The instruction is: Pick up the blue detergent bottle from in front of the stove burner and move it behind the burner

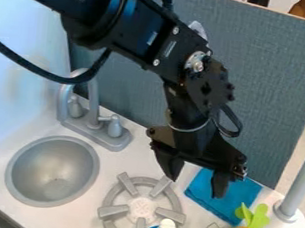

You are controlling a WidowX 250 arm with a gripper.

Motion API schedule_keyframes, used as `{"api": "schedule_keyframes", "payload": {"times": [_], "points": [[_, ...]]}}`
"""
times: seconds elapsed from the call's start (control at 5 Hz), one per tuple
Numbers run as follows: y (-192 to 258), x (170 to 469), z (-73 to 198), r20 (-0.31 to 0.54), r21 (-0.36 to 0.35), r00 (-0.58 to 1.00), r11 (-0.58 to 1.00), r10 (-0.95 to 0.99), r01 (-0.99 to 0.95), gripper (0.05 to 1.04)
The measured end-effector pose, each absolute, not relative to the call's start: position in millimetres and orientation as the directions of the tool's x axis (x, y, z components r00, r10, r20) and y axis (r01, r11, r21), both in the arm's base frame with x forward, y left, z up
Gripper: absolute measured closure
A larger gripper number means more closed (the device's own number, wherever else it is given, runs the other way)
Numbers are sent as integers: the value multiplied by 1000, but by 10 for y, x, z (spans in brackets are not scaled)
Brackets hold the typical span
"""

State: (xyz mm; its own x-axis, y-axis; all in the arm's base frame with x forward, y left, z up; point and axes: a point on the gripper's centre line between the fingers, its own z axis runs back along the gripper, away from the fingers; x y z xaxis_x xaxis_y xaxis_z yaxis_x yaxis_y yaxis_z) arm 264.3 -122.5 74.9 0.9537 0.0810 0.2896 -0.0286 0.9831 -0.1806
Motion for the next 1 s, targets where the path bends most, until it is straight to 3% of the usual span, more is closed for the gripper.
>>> {"api": "schedule_keyframes", "payload": {"times": [0.2,0.4,0.6,0.8,1.0], "points": [[-1219,2626,674,273,-169,959,985,75,-29,75],[-1363,2630,380,280,-126,960,992,5,31,75],[-1441,2592,351,317,-104,946,989,-66,104,75],[-1474,2501,287,342,-41,920,975,-193,220,75],[-1372,2383,224,329,69,849,908,-413,414,75]]}}
